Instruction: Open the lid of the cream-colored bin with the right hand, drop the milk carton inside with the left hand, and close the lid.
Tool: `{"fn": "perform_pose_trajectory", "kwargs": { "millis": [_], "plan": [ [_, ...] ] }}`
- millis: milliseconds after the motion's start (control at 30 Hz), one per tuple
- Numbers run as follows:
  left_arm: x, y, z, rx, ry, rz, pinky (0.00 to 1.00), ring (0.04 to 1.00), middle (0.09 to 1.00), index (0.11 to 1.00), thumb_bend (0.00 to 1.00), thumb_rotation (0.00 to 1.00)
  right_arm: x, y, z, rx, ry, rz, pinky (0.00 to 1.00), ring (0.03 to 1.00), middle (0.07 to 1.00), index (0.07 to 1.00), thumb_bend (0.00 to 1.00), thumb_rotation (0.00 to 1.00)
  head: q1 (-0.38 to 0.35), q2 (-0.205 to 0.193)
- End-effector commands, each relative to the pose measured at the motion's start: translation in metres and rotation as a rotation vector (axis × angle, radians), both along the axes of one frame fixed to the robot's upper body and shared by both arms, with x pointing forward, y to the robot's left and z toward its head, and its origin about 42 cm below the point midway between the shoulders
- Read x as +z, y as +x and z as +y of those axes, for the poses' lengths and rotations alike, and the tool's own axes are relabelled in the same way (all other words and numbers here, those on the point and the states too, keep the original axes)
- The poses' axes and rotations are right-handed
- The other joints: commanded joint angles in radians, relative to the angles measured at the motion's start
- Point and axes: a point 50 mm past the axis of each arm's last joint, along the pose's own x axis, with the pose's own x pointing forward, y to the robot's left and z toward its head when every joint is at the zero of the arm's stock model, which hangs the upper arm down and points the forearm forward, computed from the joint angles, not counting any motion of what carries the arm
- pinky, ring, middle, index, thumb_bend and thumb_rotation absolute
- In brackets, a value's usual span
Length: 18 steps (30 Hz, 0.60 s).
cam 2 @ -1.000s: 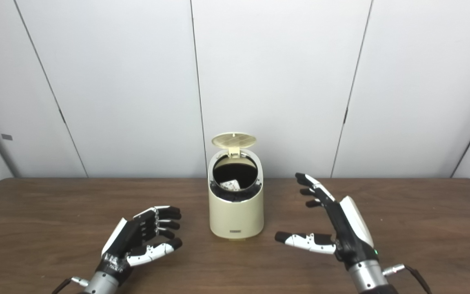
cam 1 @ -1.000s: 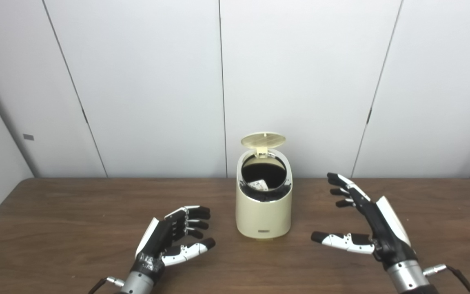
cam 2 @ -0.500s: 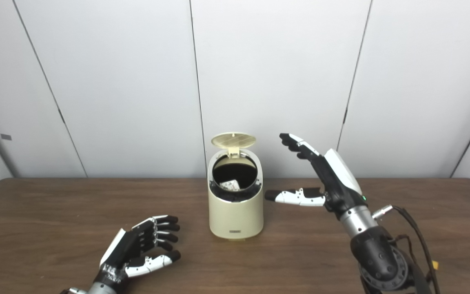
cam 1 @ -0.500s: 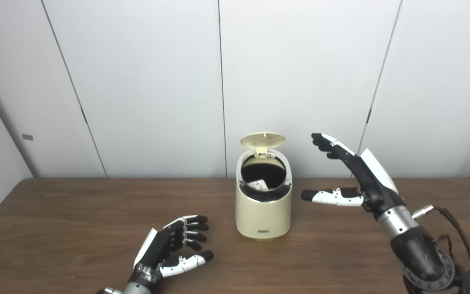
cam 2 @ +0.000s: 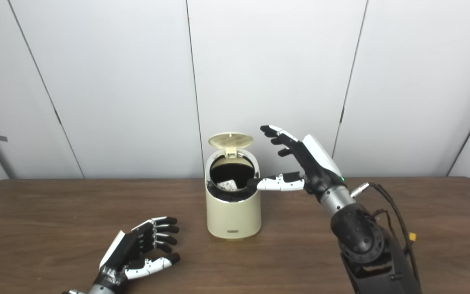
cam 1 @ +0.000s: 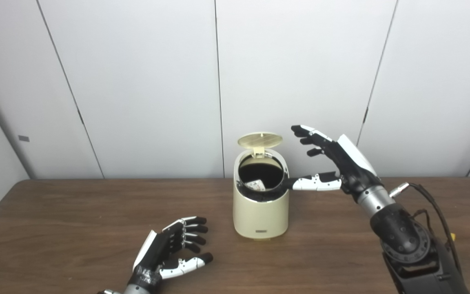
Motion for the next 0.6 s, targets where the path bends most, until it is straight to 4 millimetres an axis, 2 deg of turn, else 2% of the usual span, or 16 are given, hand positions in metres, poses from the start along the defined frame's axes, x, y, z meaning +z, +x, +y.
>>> {"fn": "perform_pose_trajectory", "kwargs": {
  "millis": [0, 267, 333, 567],
  "plan": [
    [0.010, 0.006, -0.001, -0.008, 0.000, -0.039, 0.57, 0.633, 0.720, 0.787, 0.74, 0.17, 0.033, 0.009, 0.010, 0.011, -0.012, -0.109, 0.71, 0.834, 0.876, 0.873, 0.73, 0.40, -0.001, 0.001],
    [0.011, 0.003, -0.002, -0.001, 0.000, -0.042, 0.57, 0.641, 0.719, 0.786, 0.75, 0.16, 0.048, 0.021, 0.021, 0.024, -0.119, -0.117, 0.80, 0.893, 0.902, 0.886, 0.70, 0.42, 0.009, 0.002],
    [0.011, 0.003, -0.003, -0.001, -0.002, -0.041, 0.57, 0.640, 0.718, 0.783, 0.75, 0.14, 0.053, 0.021, 0.025, 0.032, -0.147, -0.125, 0.79, 0.893, 0.900, 0.884, 0.69, 0.40, 0.011, 0.004],
    [0.010, 0.003, -0.003, -0.001, 0.009, -0.041, 0.57, 0.643, 0.720, 0.783, 0.76, 0.16, 0.064, 0.022, 0.036, 0.031, -0.216, -0.122, 0.79, 0.905, 0.906, 0.898, 0.70, 0.46, 0.012, 0.005]
  ]
}}
